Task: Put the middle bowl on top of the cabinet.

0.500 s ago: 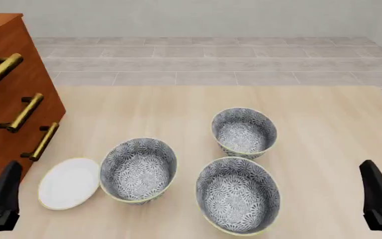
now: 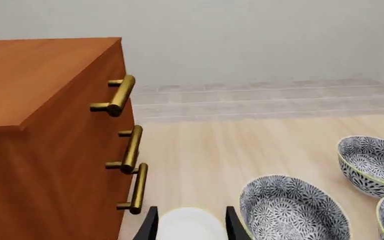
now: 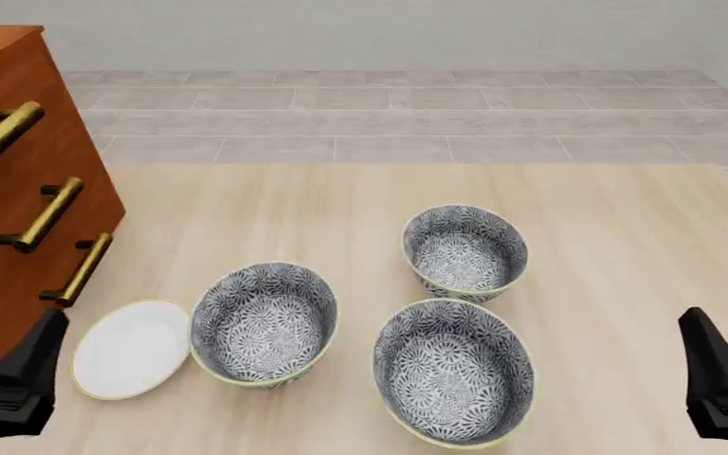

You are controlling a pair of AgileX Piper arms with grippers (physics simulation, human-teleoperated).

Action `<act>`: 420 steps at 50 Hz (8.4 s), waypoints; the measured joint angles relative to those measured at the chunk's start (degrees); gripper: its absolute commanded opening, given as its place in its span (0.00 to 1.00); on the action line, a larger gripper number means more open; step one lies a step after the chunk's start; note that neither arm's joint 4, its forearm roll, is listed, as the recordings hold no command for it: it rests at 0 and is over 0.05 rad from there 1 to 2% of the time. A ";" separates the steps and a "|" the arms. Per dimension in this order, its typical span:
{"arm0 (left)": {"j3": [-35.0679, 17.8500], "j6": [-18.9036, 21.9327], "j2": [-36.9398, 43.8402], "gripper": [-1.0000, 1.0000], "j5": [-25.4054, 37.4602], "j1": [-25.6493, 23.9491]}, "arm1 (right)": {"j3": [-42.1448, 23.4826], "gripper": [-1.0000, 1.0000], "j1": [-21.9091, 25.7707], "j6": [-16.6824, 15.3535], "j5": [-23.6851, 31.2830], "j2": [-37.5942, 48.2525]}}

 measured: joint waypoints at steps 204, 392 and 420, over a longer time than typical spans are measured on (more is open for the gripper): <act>-11.76 -4.20 72.97 1.00 -25.04 -15.23 | 0.08 1.00 0.72 1.96 0.76 2.98; -28.15 -14.52 29.73 0.00 18.52 -13.71 | 0.08 1.00 1.88 1.50 -5.57 8.17; -35.84 -14.49 28.23 0.00 25.36 -8.89 | 0.06 1.00 2.27 1.73 -4.98 6.65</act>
